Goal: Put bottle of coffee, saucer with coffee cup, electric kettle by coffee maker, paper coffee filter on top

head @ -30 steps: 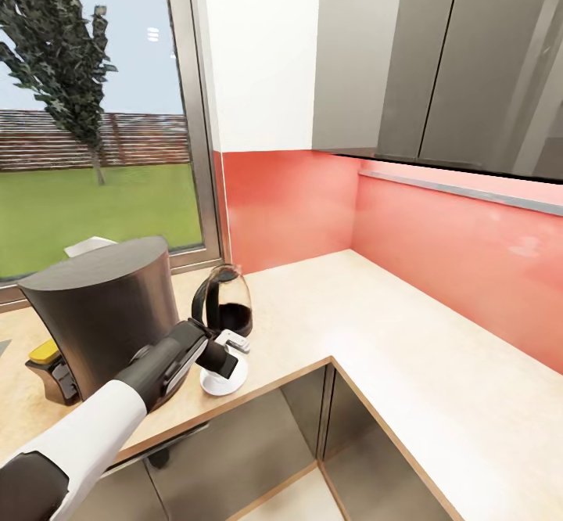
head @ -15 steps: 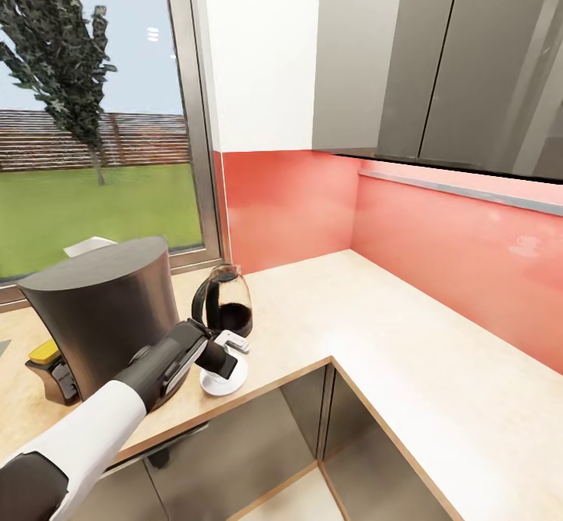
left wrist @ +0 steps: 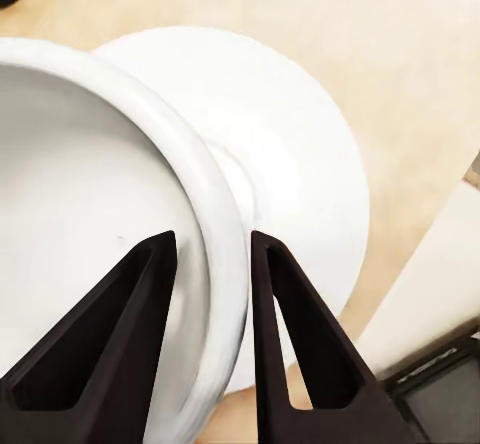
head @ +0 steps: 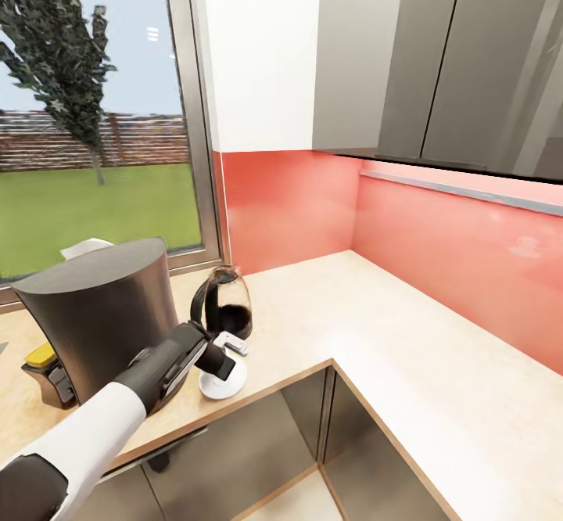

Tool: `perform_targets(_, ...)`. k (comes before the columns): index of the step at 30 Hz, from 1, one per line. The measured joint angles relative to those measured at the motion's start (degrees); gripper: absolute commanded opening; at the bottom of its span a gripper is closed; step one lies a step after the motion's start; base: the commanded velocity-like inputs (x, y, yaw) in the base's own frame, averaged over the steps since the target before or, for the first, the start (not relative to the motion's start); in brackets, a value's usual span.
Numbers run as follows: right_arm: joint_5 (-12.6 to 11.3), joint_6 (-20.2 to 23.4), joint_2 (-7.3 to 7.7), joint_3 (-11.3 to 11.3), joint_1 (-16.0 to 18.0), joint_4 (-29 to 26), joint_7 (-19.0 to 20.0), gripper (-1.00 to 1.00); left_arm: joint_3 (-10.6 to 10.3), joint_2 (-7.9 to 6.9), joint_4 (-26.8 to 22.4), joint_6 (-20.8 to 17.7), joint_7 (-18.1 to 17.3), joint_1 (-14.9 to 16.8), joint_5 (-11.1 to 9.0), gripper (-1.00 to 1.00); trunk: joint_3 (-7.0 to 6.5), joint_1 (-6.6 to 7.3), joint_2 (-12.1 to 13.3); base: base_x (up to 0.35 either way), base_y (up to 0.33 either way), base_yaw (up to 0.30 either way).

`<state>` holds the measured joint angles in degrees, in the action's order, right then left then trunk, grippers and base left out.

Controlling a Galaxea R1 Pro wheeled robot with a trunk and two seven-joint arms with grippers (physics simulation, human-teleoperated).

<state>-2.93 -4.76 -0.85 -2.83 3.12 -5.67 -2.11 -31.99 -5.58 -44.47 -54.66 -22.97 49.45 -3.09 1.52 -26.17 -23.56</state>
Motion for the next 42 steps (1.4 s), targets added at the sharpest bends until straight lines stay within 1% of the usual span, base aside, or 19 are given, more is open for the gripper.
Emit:
perform_targets(10,0.0,0.0,0.0,0.0,0.0,0.0,0.0,1.0,0.0,0.09,-0.1,0.0,0.0,-0.2,0.3,-1.0,0.0,0.0,0.0,0.0,0.0,0.0)
perform_targets(11,0.0,0.0,0.0,0.0,0.0,0.0,0.0,1.0,0.0,0.1,-0.1,0.0,0.0,-0.2,0.3,1.0,0.0,0.0,0.0,0.0,0.0,0.0)
perform_targets(33,0.0,0.0,0.0,0.0,0.0,0.0,0.0,1.0,0.2,0.08,-0.7,0.0,-0.1,-0.2,0.3,1.0,0.0,0.0,0.0,0.0,0.0,0.0)
perform_targets(37,0.0,0.0,0.0,0.0,0.0,0.0,0.0,1.0,0.4,0.1,-1.3,-0.1,-0.3,0.0,0.3,1.0,0.0,0.0,0.0,0.0,0.0,0.0)
perform_targets(42,0.0,0.0,0.0,0.0,0.0,0.0,0.0,1.0,0.4,0.11,-3.5,-0.8,-0.3,0.3,0.3,1.0,0.0,0.0,0.0,0.0,0.0,0.0)
